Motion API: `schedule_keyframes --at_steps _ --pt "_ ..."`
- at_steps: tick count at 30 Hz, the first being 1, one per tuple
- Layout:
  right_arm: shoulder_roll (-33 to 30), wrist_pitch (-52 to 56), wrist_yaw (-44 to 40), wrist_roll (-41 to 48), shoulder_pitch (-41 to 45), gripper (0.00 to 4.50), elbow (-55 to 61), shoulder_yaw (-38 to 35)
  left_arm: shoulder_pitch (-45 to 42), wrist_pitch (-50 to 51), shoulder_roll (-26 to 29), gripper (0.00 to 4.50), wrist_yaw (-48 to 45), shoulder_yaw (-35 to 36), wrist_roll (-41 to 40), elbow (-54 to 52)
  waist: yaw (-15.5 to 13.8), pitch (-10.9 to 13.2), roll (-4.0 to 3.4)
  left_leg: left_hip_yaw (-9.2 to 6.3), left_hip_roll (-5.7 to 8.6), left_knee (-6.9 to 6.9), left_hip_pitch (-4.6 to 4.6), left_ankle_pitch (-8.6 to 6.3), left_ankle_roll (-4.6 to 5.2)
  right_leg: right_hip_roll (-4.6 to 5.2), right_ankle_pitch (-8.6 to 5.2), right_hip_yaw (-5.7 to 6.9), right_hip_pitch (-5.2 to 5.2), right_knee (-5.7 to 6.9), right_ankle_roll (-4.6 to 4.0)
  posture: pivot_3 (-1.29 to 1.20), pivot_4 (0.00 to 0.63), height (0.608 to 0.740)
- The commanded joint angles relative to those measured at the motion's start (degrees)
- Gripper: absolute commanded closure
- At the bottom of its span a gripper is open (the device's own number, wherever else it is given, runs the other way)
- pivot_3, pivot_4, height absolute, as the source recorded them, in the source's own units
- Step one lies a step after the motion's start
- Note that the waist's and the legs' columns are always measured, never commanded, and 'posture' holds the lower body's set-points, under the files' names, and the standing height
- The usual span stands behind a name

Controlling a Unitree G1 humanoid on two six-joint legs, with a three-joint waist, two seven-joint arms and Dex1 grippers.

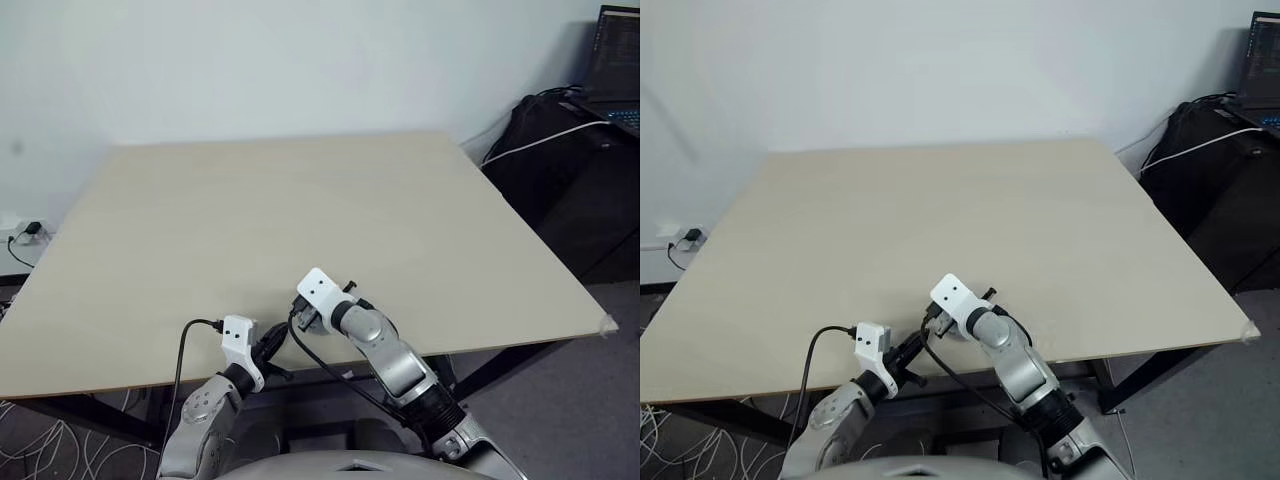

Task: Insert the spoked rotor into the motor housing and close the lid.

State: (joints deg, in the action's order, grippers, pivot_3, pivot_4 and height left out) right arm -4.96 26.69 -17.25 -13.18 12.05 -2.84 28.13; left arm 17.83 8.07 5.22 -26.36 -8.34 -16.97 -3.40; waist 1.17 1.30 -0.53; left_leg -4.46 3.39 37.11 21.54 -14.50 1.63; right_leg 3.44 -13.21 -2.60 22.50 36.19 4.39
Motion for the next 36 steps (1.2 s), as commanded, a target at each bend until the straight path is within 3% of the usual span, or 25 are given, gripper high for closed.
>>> schedule_keyframes --at_steps 1,5,13,17,28,36 --pt "1.05 -0.72 -0.01 1.83 0.19 4.48 0.95 -2.46 -0.54 -0.49 0.0 4.5 -0.54 0.31 -0.68 -1.74 -0.02 0.0 0.01 0.0 0.0 0.0 0.0 0.0 0.0 0.0 0.0 0.0 0.0 0.0 0.0 0.0 0.0 0.74" --pt "2.9 -6.23 -3.01 10.0 -0.23 4.48 7.15 -8.39 -0.61 -0.56 0.1 4.5 -0.52 0.28 -0.53 -1.72 -0.03 0.03 -0.01 -0.01 0.0 0.0 0.02 0.0 0.0 0.0 0.0 0.0 0.02 0.0 0.01 0.0 0.0 0.74" --pt "-7.35 -10.44 -22.5 22.84 0.47 4.48 9.07 -12.86 -1.11 -0.42 0.26 4.5 -0.94 0.13 -0.62 -1.36 -0.12 0.05 0.01 -0.01 0.01 0.0 0.03 0.04 0.1 0.01 0.01 0.03 -0.03 -0.09 0.04 0.0 0.0 0.74" --pt "-11.9 -11.57 -31.09 26.03 2.61 3.61 3.9 -13.28 -1.24 -0.51 0.27 4.5 -1.07 0.16 -0.58 -1.09 -0.11 0.06 0.0 0.0 0.0 0.01 0.03 0.08 0.16 0.0 0.02 0.03 -0.02 -0.08 0.04 0.0 0.0 0.74" --pt "-14.05 -12.79 -42.38 27.6 8.95 0.06 -8.42 -12.7 -0.44 -0.7 0.3 4.5 -0.46 0.94 -0.42 -1.94 -0.67 0.06 0.01 0.0 0.01 0.01 0.03 0.09 0.18 0.02 0.03 0.02 -0.02 -0.09 0.01 0.0 0.0 0.74" --pt "-14.36 -14.35 -44.05 25.27 10.07 0.03 -14.16 -12.27 -0.13 -0.82 0.19 4.5 0.07 1.34 -0.37 -2.44 -0.64 0.06 0.0 0.0 0.02 0.01 0.03 0.08 0.17 0.03 0.19 0.02 -0.02 -0.08 -0.23 0.0 0.0 0.74"
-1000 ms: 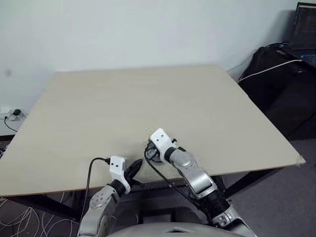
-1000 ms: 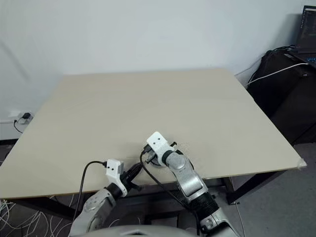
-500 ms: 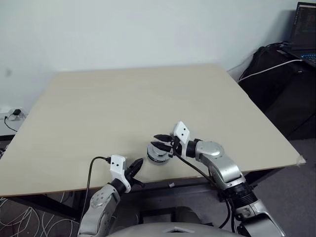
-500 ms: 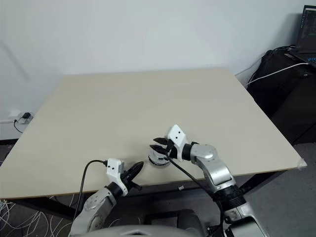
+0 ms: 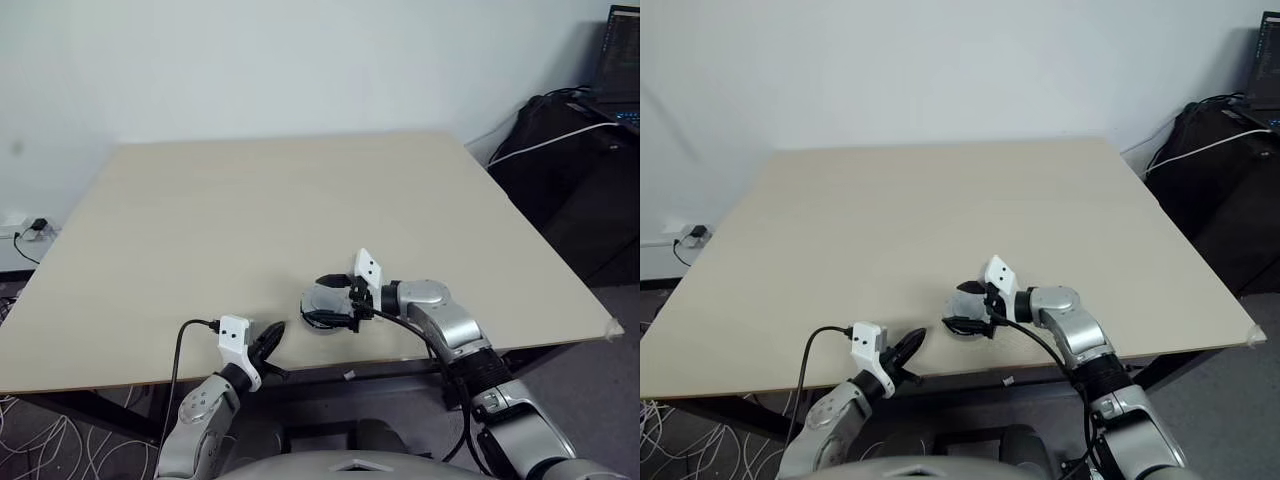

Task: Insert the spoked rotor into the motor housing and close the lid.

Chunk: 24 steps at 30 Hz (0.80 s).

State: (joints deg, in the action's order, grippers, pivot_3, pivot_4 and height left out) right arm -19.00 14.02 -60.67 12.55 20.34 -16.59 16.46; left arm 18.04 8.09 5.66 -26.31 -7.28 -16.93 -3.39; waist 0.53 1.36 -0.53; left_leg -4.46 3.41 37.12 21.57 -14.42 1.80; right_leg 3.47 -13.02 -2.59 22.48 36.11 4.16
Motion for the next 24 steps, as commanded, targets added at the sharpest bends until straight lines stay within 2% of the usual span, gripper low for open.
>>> schedule_keyframes --at_steps 1,24 --pt "-0.29 -1.99 -0.36 -0.82 1.87 0.03 -0.98 -0.69 -0.31 -0.84 -0.24 4.5 0.07 0.3 -0.44 -2.5 0.01 0.0 0.0 0.0 0.0 0.0 0.0 0.0 0.0 0.0 0.0 0.0 0.0 0.0 0.0 0.0 0.0 0.74" --pt "-0.13 -5.01 -2.04 -5.15 4.52 0.03 -8.68 0.45 -0.12 -0.93 -0.41 4.5 0.46 0.4 -0.49 -2.75 0.05 -0.01 -0.01 0.01 0.01 0.0 0.0 0.01 0.01 -0.01 0.04 0.0 0.0 0.01 -0.04 0.0 0.0 0.74"
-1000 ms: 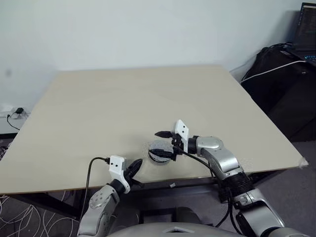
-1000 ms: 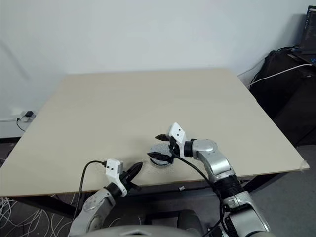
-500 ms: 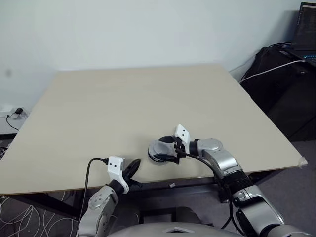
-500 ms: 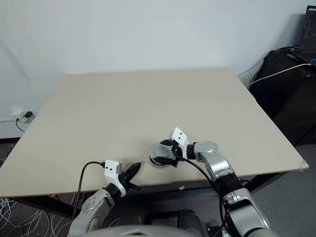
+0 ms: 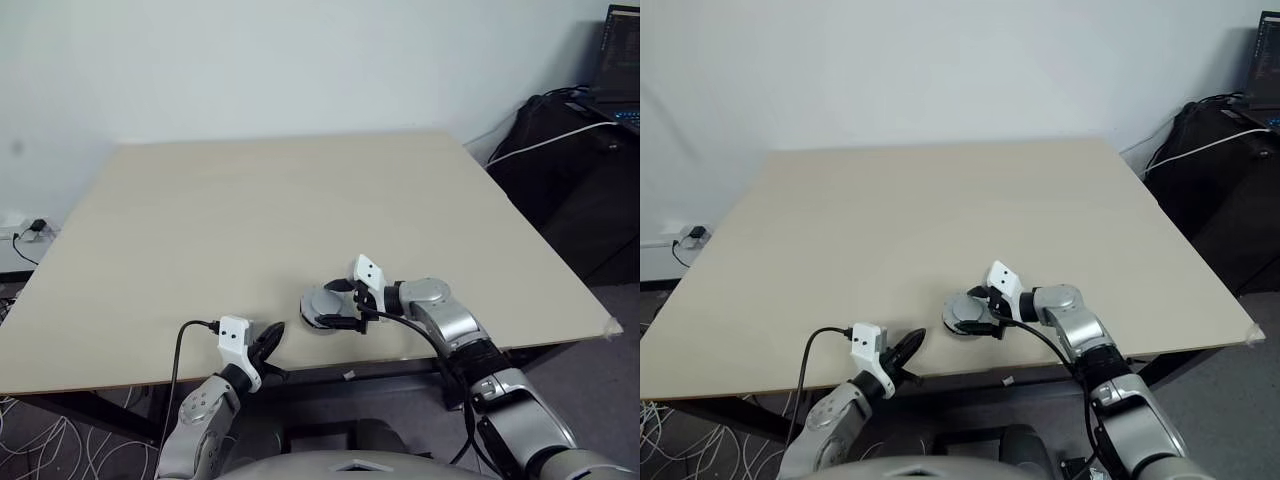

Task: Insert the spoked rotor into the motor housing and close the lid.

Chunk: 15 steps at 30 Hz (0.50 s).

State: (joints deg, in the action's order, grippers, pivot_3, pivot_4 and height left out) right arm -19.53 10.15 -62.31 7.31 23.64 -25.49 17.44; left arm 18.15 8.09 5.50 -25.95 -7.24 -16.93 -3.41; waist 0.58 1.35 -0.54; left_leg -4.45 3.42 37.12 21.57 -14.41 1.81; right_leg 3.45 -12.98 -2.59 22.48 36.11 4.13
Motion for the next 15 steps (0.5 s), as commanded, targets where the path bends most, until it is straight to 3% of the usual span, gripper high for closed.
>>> schedule_keyframes --at_steps 1,7,12,15 --pt "0.53 -1.26 -0.24 -0.01 1.26 0.03 0.07 -0.62 -0.2 -0.95 -0.25 4.5 0.09 0.37 -0.5 -2.73 0.0 0.0 0.0 0.0 0.0 0.0 0.0 0.0 0.0 0.0 0.0 0.0 0.0 0.0 0.0 0.0 0.0 0.74" --pt "0.89 -1.52 0.41 -0.61 1.7 0.03 -1.06 -0.92 -0.26 -0.89 -0.24 4.5 0.03 0.34 -0.54 -2.71 0.02 -0.01 -0.01 0.0 0.0 0.0 0.0 0.0 0.0 0.0 0.01 -0.01 0.0 0.0 0.0 0.0 0.0 0.74" --pt "0.95 -1.44 1.53 -0.83 1.83 1.19 -1.57 -1.39 -0.29 -0.85 -0.25 4.5 0.07 0.36 -0.55 -2.71 0.02 -0.01 -0.02 0.0 0.0 0.0 0.0 0.0 0.0 0.0 0.01 0.0 0.0 0.0 0.0 0.0 0.0 0.74" --pt "1.03 -1.32 1.56 -0.3 1.43 1.21 -0.59 -1.81 -0.26 -0.76 -0.31 4.5 0.1 0.3 -0.57 -2.81 0.01 -0.01 -0.02 0.0 0.0 0.01 0.0 0.0 0.0 0.0 0.01 -0.01 0.0 0.01 0.0 0.0 0.0 0.74"
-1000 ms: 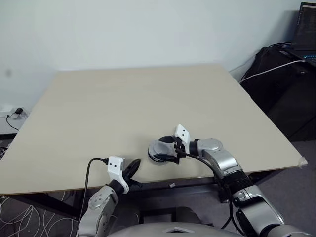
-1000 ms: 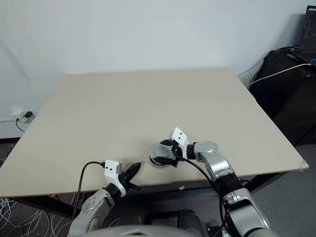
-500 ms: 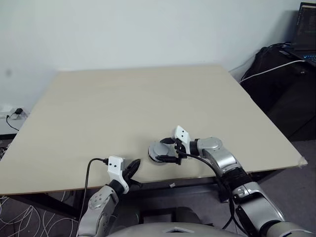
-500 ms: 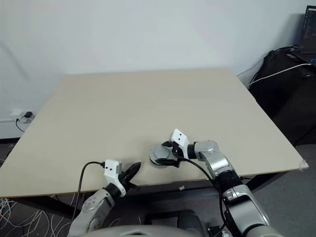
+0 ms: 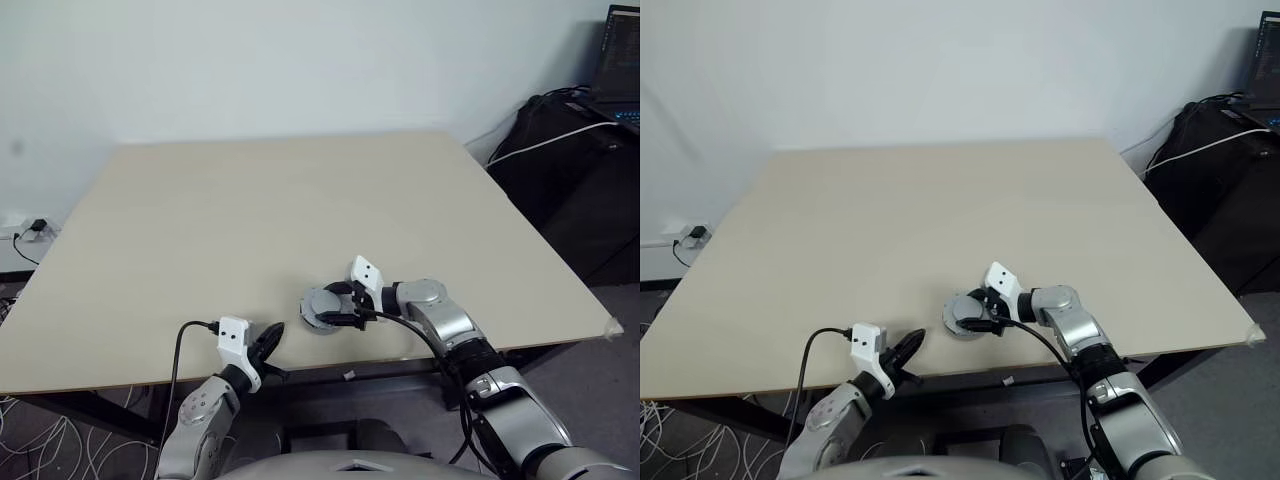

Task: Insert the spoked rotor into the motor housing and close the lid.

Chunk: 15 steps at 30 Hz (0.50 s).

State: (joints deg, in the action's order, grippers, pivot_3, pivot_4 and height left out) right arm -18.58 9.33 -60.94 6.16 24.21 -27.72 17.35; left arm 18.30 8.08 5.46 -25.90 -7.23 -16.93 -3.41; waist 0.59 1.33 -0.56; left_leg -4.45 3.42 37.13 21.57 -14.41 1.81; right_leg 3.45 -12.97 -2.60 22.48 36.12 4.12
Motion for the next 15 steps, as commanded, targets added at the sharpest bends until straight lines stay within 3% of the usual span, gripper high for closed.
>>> schedule_keyframes --at_steps 1,15 --pt "0.16 -0.34 0.3 1.1 0.7 1.21 2.06 -1.93 -0.41 -0.74 -0.28 4.5 0.05 0.28 -0.58 -2.82 0.0 0.0 0.0 0.0 0.0 0.0 0.0 0.0 0.0 0.0 0.0 0.0 0.0 0.0 0.0 0.0 0.0 0.74" --pt "1.16 2.35 6.04 -0.72 -7.01 1.21 11.06 0.02 -0.46 -0.81 -0.36 4.5 -0.3 0.14 -0.5 -2.69 0.09 -0.03 -0.05 0.01 -0.02 0.0 -0.01 -0.01 -0.01 -0.02 -0.01 -0.01 0.01 0.02 0.0 0.0 0.0 0.74"
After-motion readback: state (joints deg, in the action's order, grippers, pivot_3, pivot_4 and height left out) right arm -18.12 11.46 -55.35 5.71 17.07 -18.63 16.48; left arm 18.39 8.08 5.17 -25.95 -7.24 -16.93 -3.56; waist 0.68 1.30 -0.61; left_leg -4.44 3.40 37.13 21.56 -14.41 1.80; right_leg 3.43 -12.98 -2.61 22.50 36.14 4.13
